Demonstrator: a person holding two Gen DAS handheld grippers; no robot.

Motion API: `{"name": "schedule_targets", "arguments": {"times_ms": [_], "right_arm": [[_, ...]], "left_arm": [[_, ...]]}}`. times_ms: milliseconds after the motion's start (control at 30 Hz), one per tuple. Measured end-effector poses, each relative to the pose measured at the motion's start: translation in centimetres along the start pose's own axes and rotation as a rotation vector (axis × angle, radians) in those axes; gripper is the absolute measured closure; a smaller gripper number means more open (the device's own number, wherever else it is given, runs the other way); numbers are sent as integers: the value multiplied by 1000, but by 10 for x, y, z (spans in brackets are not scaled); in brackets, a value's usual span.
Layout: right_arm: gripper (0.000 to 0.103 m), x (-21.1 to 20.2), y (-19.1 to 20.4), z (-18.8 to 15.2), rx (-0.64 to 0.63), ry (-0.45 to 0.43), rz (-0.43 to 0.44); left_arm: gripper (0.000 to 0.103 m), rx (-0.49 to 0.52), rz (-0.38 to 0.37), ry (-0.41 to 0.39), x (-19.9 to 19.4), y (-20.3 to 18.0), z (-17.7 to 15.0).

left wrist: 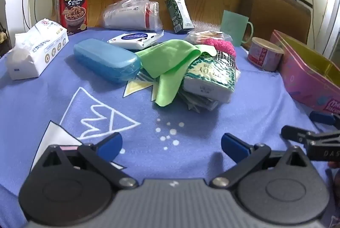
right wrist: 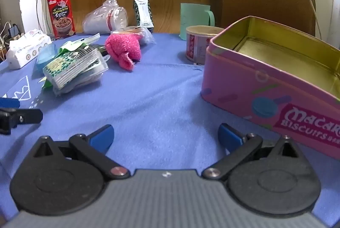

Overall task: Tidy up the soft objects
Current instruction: 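Grasp the green-and-white VIROX package with both grippers together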

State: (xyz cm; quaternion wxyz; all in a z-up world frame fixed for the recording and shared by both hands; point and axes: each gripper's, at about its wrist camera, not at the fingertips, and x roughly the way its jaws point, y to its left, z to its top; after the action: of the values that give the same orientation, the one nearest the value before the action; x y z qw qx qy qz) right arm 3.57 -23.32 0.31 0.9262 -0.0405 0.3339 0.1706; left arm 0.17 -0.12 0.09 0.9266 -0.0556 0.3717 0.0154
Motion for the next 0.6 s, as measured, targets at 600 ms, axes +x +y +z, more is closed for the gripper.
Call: {"name": "schedule_targets", "arguments": {"times_ms": [600], "right_arm": [[8, -6, 91, 52, -312, -225, 167]], "left_arm": [[1, -126, -315, -121, -37, 94, -7]]}}
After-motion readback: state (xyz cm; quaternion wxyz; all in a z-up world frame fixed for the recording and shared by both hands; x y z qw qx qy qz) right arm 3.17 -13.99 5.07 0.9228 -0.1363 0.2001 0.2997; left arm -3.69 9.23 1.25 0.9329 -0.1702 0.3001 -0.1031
